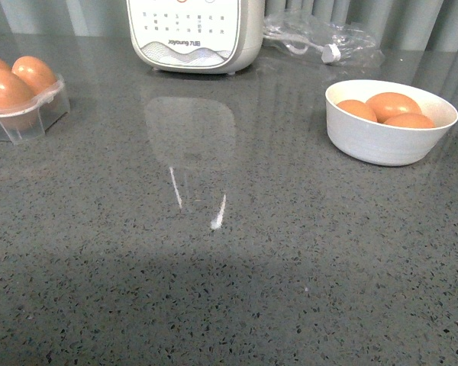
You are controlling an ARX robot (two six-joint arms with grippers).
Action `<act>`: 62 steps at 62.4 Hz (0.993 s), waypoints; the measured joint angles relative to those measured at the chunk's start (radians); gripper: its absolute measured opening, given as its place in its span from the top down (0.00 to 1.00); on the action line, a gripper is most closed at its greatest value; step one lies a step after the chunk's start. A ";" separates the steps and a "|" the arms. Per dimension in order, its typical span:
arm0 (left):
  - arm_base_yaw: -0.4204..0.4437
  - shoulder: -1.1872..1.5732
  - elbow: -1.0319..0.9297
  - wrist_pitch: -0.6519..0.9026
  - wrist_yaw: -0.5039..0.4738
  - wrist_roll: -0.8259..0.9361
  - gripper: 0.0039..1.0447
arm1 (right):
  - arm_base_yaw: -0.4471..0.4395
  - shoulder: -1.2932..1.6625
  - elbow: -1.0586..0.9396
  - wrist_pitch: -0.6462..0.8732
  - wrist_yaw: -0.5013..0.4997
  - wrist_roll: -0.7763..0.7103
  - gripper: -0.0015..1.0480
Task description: Put egg into box
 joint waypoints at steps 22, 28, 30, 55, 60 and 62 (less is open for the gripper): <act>0.000 0.000 0.000 0.000 0.000 0.000 0.06 | 0.000 0.000 0.000 0.000 0.000 0.000 0.57; 0.000 0.000 0.000 0.000 0.000 0.000 0.06 | 0.000 0.000 0.000 0.000 0.000 0.000 0.41; 0.000 0.000 0.000 0.000 0.000 0.000 0.06 | 0.000 0.000 0.000 0.000 0.000 0.000 0.32; -0.150 0.336 0.151 -0.262 -0.725 -0.216 0.06 | 0.000 0.000 0.000 0.000 0.003 0.001 0.07; -0.117 0.363 0.168 -0.185 -0.698 -0.205 0.06 | 0.000 0.000 0.000 0.000 0.000 0.000 0.07; -0.104 0.382 0.174 -0.153 -0.680 -0.197 0.06 | 0.000 0.000 0.000 0.000 0.000 0.000 0.07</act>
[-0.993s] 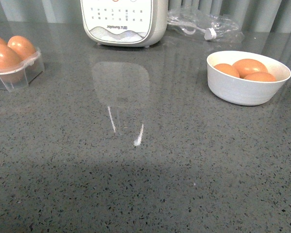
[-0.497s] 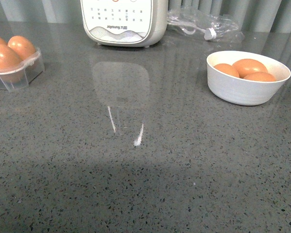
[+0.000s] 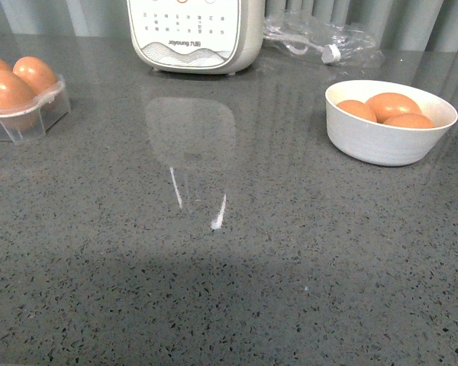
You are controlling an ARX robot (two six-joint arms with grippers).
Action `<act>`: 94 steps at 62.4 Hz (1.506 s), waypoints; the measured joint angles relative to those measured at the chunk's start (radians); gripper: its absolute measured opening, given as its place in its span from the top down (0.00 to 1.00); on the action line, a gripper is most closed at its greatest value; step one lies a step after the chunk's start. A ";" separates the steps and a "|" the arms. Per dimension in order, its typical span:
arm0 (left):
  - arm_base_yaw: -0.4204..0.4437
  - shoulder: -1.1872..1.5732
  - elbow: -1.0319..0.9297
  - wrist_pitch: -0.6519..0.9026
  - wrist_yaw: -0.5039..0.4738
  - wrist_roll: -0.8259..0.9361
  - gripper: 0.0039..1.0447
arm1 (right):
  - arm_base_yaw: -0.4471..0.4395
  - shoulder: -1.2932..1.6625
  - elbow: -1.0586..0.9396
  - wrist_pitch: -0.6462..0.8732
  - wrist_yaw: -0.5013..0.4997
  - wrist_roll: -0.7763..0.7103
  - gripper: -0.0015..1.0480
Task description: Put egg into box
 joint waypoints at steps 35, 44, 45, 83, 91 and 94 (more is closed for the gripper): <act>0.513 0.684 0.372 0.478 0.628 0.204 0.06 | 0.000 0.000 0.000 0.000 0.000 0.000 0.07; 0.571 0.833 0.514 0.464 0.742 0.221 0.06 | 0.000 0.000 0.000 0.000 0.000 0.000 0.07; 0.575 0.843 0.526 0.459 0.753 0.222 0.06 | 0.000 0.000 0.000 0.000 0.000 0.000 0.07; 0.504 1.099 0.737 0.362 0.904 0.272 0.06 | 0.000 0.000 0.000 0.000 0.000 0.000 0.07; 0.471 1.112 0.737 0.382 0.900 0.262 0.06 | 0.000 0.000 0.000 0.000 0.000 0.000 0.07; 0.457 1.117 0.737 0.388 0.890 0.261 0.06 | 0.000 0.000 0.000 0.000 0.000 0.000 0.07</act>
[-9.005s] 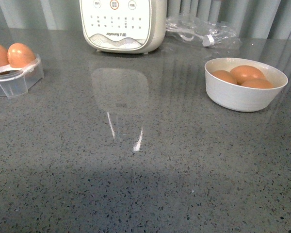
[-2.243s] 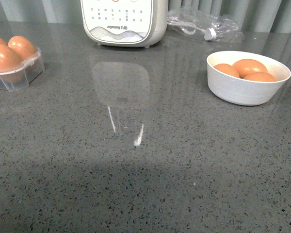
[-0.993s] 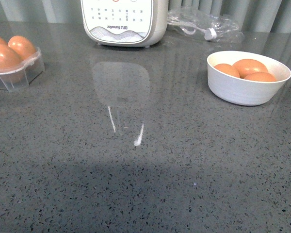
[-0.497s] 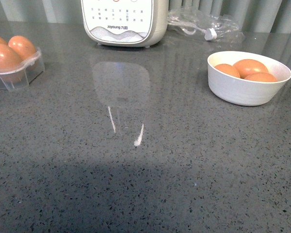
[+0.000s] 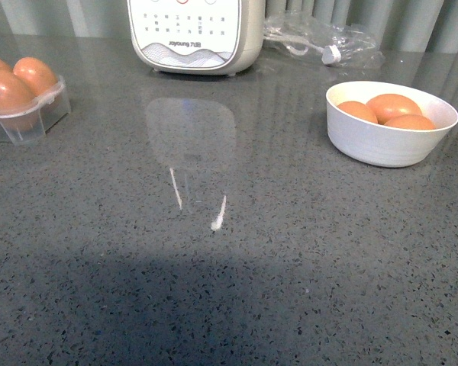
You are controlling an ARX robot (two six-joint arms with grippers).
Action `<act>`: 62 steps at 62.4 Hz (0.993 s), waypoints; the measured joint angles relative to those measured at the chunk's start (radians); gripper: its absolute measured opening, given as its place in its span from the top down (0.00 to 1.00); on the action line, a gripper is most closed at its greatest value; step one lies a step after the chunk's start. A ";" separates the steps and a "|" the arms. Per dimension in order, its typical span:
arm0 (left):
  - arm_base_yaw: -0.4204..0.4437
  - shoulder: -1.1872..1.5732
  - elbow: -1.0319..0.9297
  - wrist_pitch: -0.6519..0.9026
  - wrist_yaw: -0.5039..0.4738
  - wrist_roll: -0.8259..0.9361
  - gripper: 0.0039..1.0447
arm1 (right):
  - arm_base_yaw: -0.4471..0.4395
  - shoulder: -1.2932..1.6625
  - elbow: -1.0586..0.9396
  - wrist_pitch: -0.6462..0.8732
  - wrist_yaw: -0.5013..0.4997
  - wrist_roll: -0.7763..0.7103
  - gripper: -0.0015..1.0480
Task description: Put egg into box
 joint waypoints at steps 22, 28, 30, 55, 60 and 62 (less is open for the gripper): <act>-0.192 0.010 -0.018 0.040 -0.034 -0.030 0.06 | 0.000 0.000 0.000 0.000 0.000 0.000 0.07; -0.242 -0.003 -0.027 0.034 -0.034 -0.029 0.06 | 0.000 0.000 0.000 0.000 0.000 0.000 0.07; -0.260 -0.010 -0.032 0.030 -0.034 -0.029 0.06 | 0.000 0.000 0.000 0.000 0.000 0.000 0.07; -0.330 -0.103 -0.047 -0.027 -0.084 0.038 0.06 | 0.000 0.000 0.000 0.000 0.000 0.000 0.07; -0.324 -0.144 -0.047 -0.041 -0.106 0.052 0.06 | 0.000 0.000 0.000 0.000 0.000 0.000 0.07; -0.321 -0.168 -0.047 -0.050 -0.113 0.058 0.06 | 0.000 0.000 0.000 0.000 0.000 0.000 0.07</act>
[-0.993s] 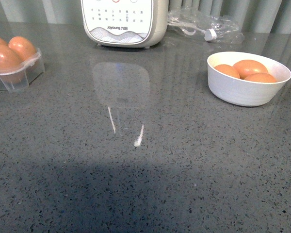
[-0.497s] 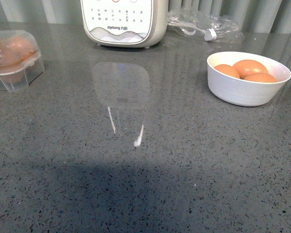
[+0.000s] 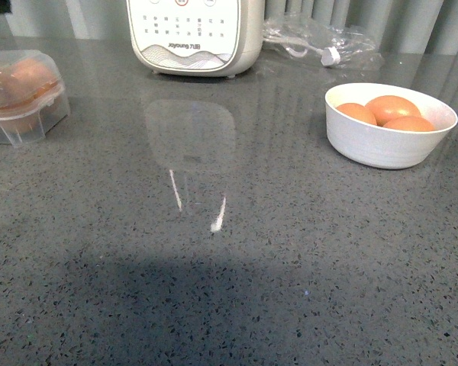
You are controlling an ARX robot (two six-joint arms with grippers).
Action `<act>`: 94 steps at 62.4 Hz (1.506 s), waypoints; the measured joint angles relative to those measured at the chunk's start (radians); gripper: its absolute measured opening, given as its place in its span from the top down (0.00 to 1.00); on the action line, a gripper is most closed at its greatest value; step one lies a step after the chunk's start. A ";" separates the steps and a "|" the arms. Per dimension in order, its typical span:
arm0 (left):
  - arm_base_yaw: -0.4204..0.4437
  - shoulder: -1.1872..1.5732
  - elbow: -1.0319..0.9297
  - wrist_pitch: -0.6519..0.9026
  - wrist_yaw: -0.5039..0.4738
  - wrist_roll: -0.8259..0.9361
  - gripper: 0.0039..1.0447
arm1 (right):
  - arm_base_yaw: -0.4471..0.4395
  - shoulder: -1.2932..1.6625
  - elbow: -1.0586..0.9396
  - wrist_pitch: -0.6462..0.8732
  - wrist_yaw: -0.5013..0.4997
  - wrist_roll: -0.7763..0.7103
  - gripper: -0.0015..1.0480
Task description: Put egg into box
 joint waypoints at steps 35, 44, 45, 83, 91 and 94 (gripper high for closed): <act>0.006 -0.594 -0.182 -0.313 -0.084 0.022 0.10 | 0.000 0.000 0.000 0.000 0.000 0.000 0.07; -0.028 -0.734 -0.383 -0.082 -0.096 -0.072 0.32 | 0.000 0.000 0.000 0.000 0.000 0.000 0.07; -0.029 -0.753 -0.411 -0.072 -0.095 -0.079 0.36 | 0.000 0.000 0.000 0.000 0.000 0.000 0.07; -0.031 -0.989 -0.751 0.007 -0.097 -0.120 0.97 | 0.000 0.000 0.000 0.000 0.000 0.000 0.07; -0.031 -1.026 -0.779 0.006 -0.097 -0.121 0.97 | 0.000 0.000 0.000 0.000 0.000 0.000 0.07; -0.031 -1.036 -0.787 0.005 -0.097 -0.121 0.97 | 0.000 0.000 0.000 0.000 0.000 0.000 0.07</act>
